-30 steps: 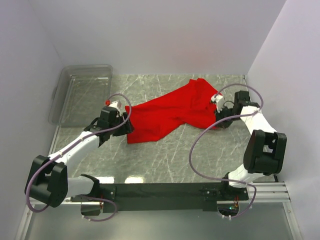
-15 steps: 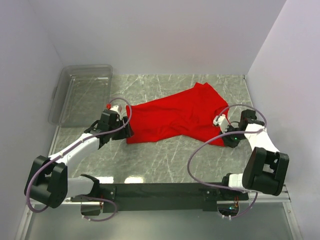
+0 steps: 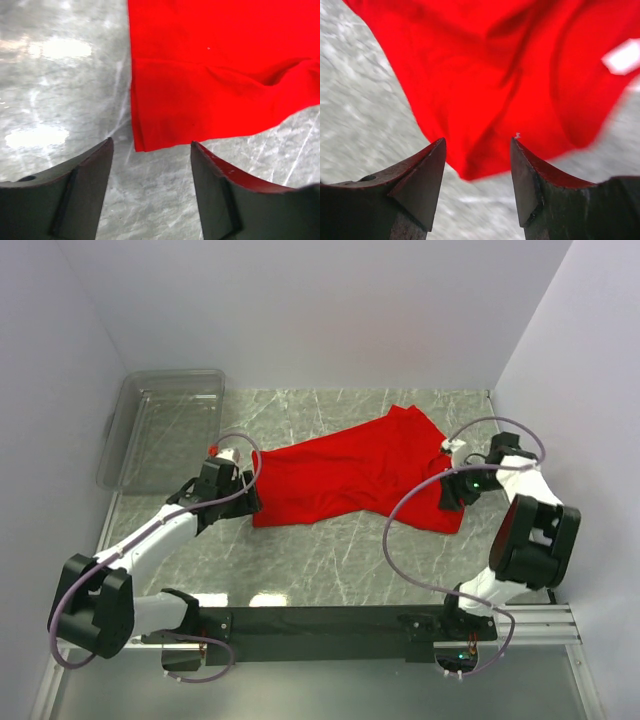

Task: Fold and stack the t-shirts
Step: Flatten out the T-shirt at the center of the board.

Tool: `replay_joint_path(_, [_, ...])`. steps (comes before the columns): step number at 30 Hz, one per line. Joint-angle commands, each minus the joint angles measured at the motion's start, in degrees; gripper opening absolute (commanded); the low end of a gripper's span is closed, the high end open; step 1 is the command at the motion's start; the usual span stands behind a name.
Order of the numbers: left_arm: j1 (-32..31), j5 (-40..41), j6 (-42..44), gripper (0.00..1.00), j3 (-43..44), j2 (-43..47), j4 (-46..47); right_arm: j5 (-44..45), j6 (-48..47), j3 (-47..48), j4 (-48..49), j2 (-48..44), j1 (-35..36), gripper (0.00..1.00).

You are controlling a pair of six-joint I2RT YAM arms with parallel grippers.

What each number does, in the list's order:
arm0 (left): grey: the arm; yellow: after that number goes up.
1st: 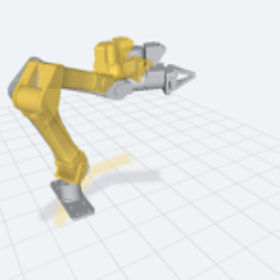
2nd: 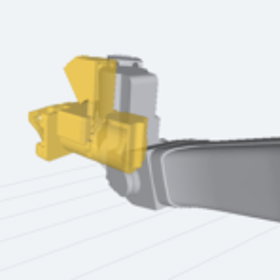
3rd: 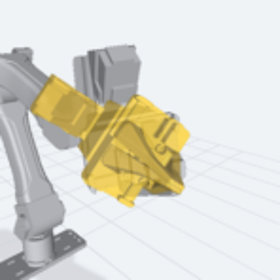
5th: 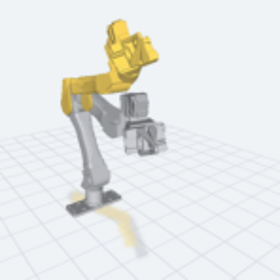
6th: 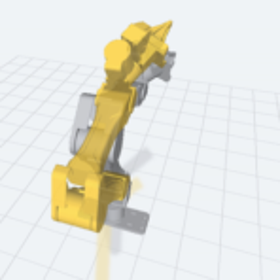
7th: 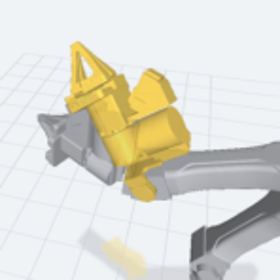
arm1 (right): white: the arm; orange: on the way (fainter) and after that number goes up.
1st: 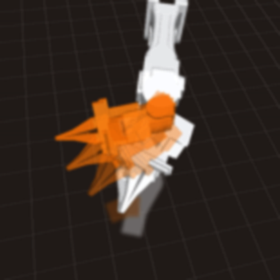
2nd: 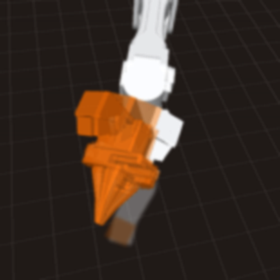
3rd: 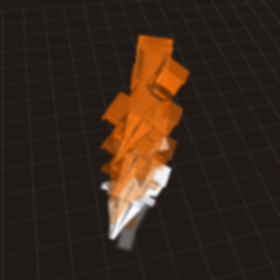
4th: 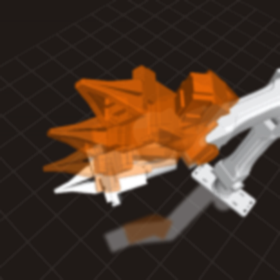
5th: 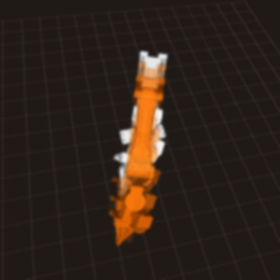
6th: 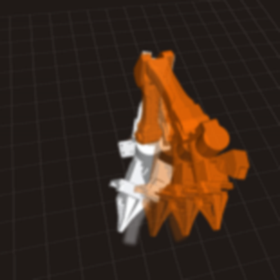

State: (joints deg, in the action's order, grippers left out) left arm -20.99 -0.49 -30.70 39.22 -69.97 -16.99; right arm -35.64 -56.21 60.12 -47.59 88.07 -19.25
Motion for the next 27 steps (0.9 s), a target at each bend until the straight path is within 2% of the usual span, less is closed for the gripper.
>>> replay_joint_path(1, [-0.10,4.43,-0.32,0.69,2.44,3.17,-1.46,-0.75,10.22,1.93,-0.22,3.85,2.54,0.61])
replay_joint_path(8, [0.07,6.56,-3.23,0.79,1.12,8.01,-1.03,3.90,12.87,3.34,-3.12,7.38,2.46,0.58])
replay_joint_path(13, [0.69,5.77,-2.44,0.79,0.33,8.45,-0.67,5.93,14.28,1.59,-2.42,6.50,2.55,0.56])
replay_joint_path(19, [2.01,2.25,-2.61,0.79,-1.34,6.35,0.99,6.28,14.02,-0.08,-2.85,7.20,2.63,0.47])
replay_joint_path(22, [2.27,0.76,-3.58,0.79,-2.04,4.68,2.48,5.49,13.58,-0.18,-3.38,7.38,2.55,0.38])
replay_joint_path(25, [2.36,-1.96,-4.28,0.79,-2.57,2.04,4.24,4.88,12.88,0.00,-3.65,6.85,2.63,0.25])
replay_joint_path(26, [2.36,-2.67,-4.63,0.79,-2.57,0.30,4.60,4.70,12.79,0.09,-3.73,6.85,2.63,0.16])
replay_joint_path(27, [2.36,-3.54,-4.89,0.78,-2.48,-0.59,4.78,4.35,12.70,0.09,-3.82,6.85,2.55,0.14])
